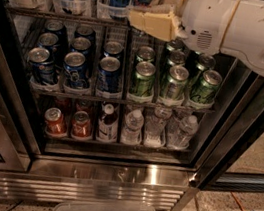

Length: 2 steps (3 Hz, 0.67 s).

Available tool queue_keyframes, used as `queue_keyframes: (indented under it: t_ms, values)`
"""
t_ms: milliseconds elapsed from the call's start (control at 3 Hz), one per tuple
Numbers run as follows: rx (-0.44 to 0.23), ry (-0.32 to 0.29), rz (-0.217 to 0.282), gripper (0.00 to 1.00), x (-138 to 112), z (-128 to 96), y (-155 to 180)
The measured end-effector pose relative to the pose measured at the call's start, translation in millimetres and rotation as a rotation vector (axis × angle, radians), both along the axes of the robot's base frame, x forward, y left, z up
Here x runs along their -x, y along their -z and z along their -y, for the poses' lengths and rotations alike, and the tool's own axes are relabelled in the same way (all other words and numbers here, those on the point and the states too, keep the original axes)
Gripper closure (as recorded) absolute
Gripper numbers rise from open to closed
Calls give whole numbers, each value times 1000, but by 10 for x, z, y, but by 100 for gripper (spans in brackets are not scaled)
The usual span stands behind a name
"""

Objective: Pick redbull can from top shelf of fridge

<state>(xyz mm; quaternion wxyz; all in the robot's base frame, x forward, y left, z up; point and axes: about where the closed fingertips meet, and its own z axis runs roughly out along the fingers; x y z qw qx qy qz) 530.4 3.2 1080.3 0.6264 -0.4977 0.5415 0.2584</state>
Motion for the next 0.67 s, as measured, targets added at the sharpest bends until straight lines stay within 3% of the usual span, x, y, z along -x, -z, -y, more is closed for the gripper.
queue_keyframes:
  t_ms: [333,667]
  values:
    - [-7,-31,-19,100,142,-60,119]
    - [0,-44,-70,100,232,-121,412]
